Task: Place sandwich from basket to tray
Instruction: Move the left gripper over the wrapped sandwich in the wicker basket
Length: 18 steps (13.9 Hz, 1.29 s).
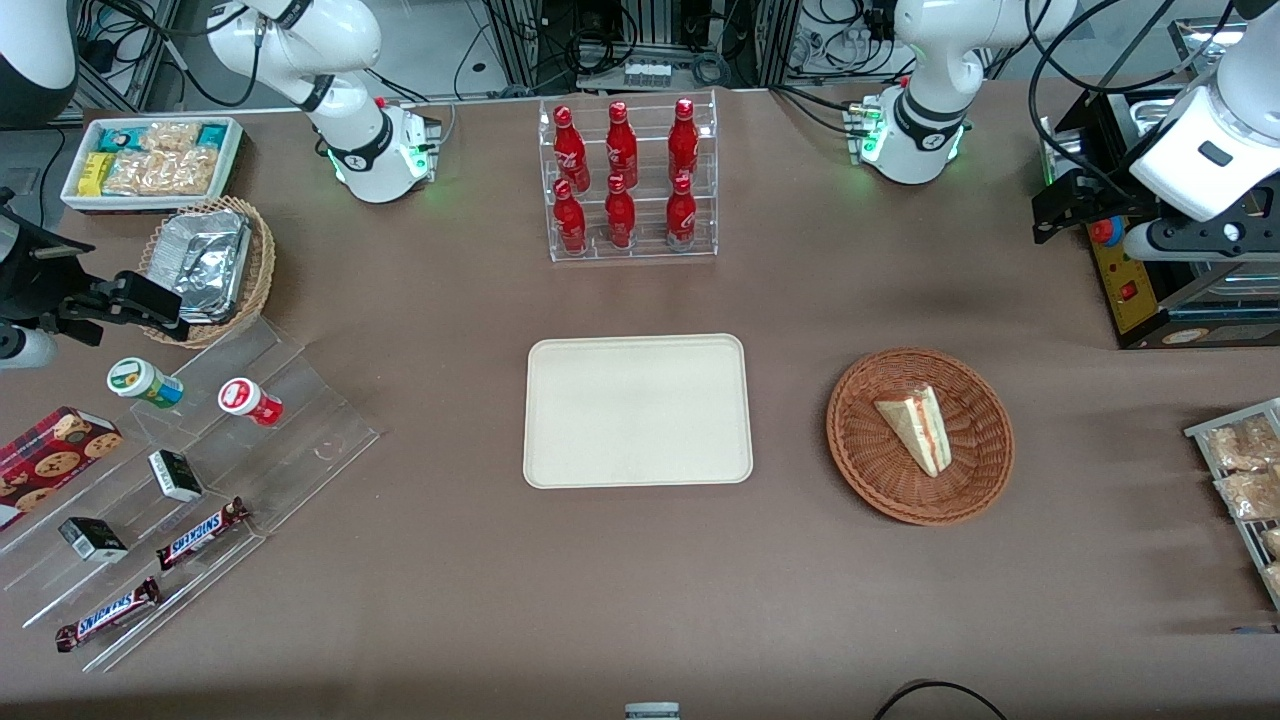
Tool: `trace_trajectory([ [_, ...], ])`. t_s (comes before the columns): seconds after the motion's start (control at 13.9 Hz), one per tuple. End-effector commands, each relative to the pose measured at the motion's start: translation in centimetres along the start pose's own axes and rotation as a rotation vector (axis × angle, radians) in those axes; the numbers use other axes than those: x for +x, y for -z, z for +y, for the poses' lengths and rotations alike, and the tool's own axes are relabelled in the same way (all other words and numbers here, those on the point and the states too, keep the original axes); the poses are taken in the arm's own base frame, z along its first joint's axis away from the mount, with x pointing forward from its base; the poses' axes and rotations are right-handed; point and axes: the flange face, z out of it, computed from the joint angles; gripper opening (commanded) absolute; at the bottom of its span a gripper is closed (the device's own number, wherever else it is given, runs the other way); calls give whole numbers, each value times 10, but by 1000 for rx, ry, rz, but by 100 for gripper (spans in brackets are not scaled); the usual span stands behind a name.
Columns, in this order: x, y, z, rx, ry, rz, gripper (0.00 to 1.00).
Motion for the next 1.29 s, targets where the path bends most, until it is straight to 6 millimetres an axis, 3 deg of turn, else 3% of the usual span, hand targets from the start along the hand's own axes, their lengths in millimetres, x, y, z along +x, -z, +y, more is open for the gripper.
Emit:
trace_trajectory([
  [0.0, -3, 2, -1, 2, 12, 1, 100],
  [0.14, -2, -2, -1, 7, 7, -3, 100],
  [0.36, 13, -31, -8, 15, 20, -32, 100],
  [0.86, 31, -116, -9, 40, 207, 12, 100],
  [1.22, 47, -169, 3, 18, 339, 79, 100],
])
